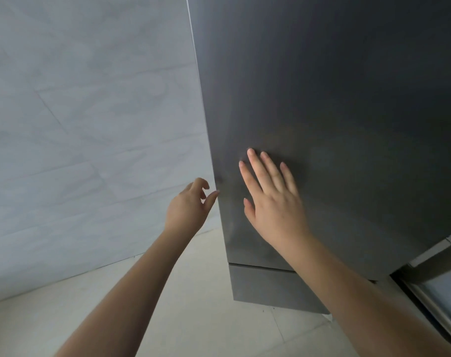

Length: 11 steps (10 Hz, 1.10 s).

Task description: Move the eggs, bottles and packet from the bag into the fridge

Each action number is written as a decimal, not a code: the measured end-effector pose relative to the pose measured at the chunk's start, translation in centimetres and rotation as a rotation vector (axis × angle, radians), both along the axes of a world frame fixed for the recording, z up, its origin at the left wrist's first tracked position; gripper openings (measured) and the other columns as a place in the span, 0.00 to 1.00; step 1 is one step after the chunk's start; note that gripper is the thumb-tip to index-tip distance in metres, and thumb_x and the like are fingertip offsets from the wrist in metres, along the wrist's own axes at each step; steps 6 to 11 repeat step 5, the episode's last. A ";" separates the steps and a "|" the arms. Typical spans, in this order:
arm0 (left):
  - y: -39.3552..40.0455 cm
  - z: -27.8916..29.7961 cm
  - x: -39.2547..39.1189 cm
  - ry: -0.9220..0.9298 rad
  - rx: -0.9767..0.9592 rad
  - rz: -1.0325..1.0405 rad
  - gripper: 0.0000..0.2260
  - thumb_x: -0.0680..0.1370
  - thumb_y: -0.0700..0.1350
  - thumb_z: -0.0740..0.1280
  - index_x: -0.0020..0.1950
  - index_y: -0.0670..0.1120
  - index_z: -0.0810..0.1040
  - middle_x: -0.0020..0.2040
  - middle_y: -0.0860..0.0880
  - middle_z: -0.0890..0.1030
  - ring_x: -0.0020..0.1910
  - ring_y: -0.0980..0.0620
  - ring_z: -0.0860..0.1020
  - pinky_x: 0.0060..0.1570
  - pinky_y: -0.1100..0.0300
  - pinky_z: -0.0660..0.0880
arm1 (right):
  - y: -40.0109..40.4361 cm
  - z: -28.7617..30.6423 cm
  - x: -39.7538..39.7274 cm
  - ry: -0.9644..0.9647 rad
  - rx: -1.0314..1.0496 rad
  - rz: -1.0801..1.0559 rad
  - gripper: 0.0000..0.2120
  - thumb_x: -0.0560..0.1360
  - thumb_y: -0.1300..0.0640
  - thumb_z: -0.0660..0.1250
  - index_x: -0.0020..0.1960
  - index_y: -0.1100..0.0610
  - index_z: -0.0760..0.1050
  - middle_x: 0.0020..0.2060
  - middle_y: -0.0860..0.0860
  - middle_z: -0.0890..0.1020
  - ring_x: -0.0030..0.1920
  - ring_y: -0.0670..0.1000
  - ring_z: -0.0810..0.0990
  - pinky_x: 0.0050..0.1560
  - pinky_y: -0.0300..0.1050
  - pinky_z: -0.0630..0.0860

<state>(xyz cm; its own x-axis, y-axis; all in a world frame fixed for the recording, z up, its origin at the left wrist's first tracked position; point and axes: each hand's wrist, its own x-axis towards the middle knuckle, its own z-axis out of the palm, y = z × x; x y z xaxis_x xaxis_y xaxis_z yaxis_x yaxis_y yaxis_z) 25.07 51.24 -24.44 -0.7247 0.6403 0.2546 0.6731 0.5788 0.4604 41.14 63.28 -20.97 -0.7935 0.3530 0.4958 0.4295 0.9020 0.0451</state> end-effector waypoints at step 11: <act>-13.4 2.4 1.1 0.294 -0.325 0.020 0.35 0.76 0.70 0.44 0.74 0.52 0.68 0.77 0.47 0.65 0.77 0.45 0.60 0.74 0.45 0.57 | -7.1 -2.6 -2.8 -0.193 -0.299 0.141 0.31 0.79 0.40 0.42 0.76 0.54 0.59 0.76 0.51 0.61 0.76 0.54 0.56 0.75 0.53 0.52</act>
